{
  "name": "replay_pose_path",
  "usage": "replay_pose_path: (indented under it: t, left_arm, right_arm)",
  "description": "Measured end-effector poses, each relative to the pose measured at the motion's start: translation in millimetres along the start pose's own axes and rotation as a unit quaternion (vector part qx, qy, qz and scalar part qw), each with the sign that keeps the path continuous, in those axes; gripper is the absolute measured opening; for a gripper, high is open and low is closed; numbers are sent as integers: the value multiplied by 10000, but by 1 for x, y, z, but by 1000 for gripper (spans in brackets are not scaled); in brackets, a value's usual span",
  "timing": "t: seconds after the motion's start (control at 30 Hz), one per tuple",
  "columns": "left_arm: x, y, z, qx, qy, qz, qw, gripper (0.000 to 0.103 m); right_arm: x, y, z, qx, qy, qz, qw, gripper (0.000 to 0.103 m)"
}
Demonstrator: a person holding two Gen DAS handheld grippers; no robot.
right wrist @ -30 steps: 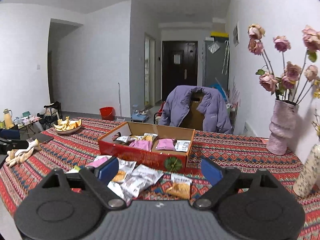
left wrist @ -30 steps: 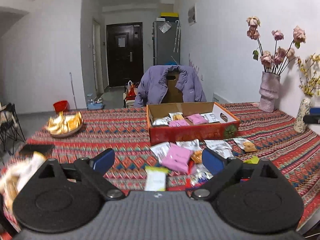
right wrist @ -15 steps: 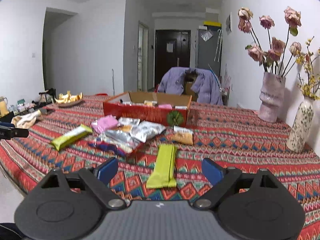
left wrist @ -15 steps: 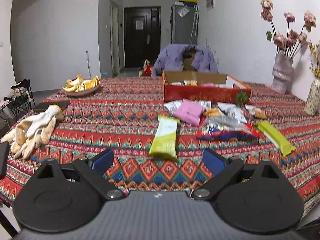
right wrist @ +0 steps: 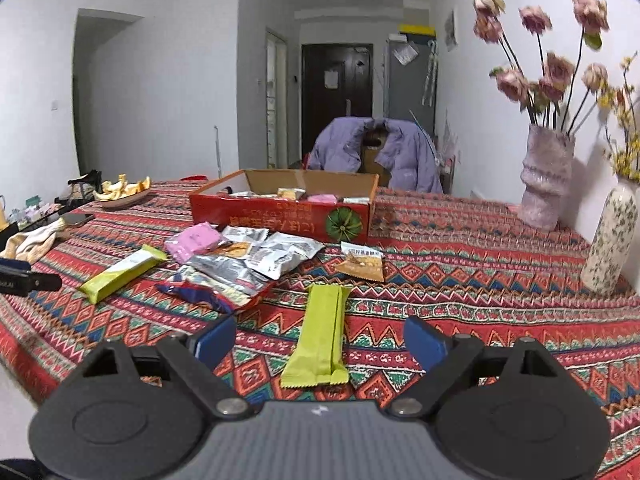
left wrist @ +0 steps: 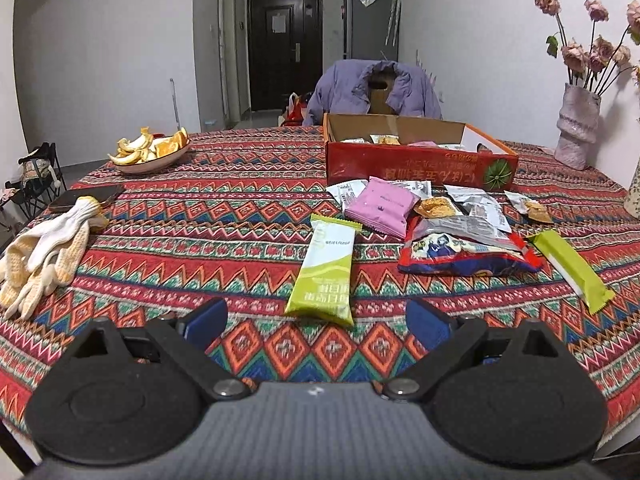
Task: Organize snacks
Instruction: 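Grasp a white printed packet with the left tool while the right grasps an oat cracker packet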
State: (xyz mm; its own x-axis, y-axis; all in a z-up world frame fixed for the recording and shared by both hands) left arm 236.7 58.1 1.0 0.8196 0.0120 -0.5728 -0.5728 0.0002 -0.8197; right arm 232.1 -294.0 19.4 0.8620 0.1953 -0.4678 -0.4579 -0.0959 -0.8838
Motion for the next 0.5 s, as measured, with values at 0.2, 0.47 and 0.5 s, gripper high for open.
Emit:
replay_pose_path:
  t: [0.2, 0.47, 0.5]
  left_arm:
    - [33, -22, -5, 32, 72, 128, 9999, 98]
    - [83, -62, -51, 322, 605, 172, 9975, 97]
    - [89, -66, -62, 396, 706, 179, 9966, 97]
  right_arm:
    - [39, -7, -9, 126, 50, 244, 9996, 91]
    - [101, -30, -19, 253, 2, 420, 9988, 88]
    - [109, -32, -20, 261, -14, 452, 9986, 88]
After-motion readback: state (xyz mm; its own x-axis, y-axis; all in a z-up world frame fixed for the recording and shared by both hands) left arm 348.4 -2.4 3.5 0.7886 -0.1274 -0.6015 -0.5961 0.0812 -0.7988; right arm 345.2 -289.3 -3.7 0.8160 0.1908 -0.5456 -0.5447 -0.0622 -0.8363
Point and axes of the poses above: each gripper's, at about its wrist camera, not at the fingertips, and x roughly the way its jaws point, z to its left, y to its underside, the point moved 8 cm from there along x, roughly the way its jaws point, and after that the axes turned 1 degree about y, right-handed, at the moved point
